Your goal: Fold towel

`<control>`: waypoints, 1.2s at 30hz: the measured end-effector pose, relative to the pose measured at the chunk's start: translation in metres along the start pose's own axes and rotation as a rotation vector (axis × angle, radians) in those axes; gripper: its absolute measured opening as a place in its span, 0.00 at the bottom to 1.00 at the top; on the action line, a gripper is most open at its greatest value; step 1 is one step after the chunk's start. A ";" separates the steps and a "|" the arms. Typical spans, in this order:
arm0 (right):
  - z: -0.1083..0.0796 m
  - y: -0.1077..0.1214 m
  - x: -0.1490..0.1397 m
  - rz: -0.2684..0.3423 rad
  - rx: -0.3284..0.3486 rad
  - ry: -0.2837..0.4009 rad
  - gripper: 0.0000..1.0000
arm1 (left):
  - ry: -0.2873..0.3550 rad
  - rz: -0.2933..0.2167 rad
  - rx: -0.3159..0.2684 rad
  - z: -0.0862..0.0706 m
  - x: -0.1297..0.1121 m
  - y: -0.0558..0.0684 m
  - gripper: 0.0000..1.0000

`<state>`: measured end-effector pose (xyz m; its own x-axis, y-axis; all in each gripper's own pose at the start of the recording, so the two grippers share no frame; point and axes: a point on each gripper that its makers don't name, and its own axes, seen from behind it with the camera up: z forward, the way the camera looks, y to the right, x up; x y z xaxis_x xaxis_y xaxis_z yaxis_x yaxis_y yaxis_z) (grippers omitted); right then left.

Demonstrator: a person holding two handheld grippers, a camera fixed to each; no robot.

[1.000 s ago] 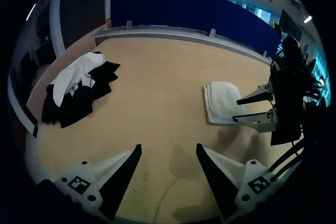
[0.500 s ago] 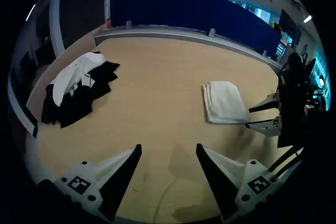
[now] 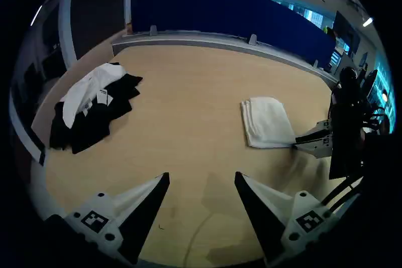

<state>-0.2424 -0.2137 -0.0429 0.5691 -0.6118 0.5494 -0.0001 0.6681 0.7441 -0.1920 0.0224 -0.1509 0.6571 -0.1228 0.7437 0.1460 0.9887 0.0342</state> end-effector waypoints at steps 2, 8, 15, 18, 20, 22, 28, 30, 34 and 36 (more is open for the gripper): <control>0.000 -0.001 0.000 -0.001 0.004 0.001 0.17 | -0.001 0.001 -0.001 0.000 -0.001 0.001 0.96; -0.003 0.002 0.006 0.005 -0.008 0.018 0.05 | -0.001 0.003 -0.003 -0.001 -0.002 0.001 0.96; -0.021 0.009 0.027 -0.004 -0.025 0.069 0.05 | 0.004 0.003 -0.007 -0.001 0.000 0.002 0.96; -0.034 0.012 0.046 -0.011 -0.032 0.107 0.05 | 0.008 0.004 -0.011 -0.002 0.002 0.004 0.96; -0.044 0.016 0.060 -0.011 -0.038 0.133 0.05 | 0.012 0.004 -0.014 -0.001 0.003 0.006 0.96; -0.054 0.019 0.073 -0.007 -0.043 0.159 0.05 | 0.016 0.004 -0.018 -0.001 0.005 0.007 0.96; -0.092 0.031 0.114 -0.001 -0.061 0.246 0.05 | 0.033 0.009 -0.027 -0.002 0.012 0.011 0.96; -0.106 0.034 0.126 -0.002 -0.066 0.274 0.04 | 0.039 0.010 -0.029 -0.003 0.014 0.013 0.96; -0.129 0.041 0.142 -0.007 -0.085 0.311 0.05 | 0.049 0.011 -0.037 -0.004 0.020 0.017 0.96; -0.140 0.045 0.147 -0.010 -0.096 0.323 0.04 | 0.054 0.012 -0.040 -0.005 0.023 0.018 0.96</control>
<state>-0.0440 -0.2139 0.0181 0.7998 -0.4631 0.3818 0.0754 0.7086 0.7015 -0.1711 0.0376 -0.1366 0.6979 -0.1168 0.7066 0.1671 0.9859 -0.0022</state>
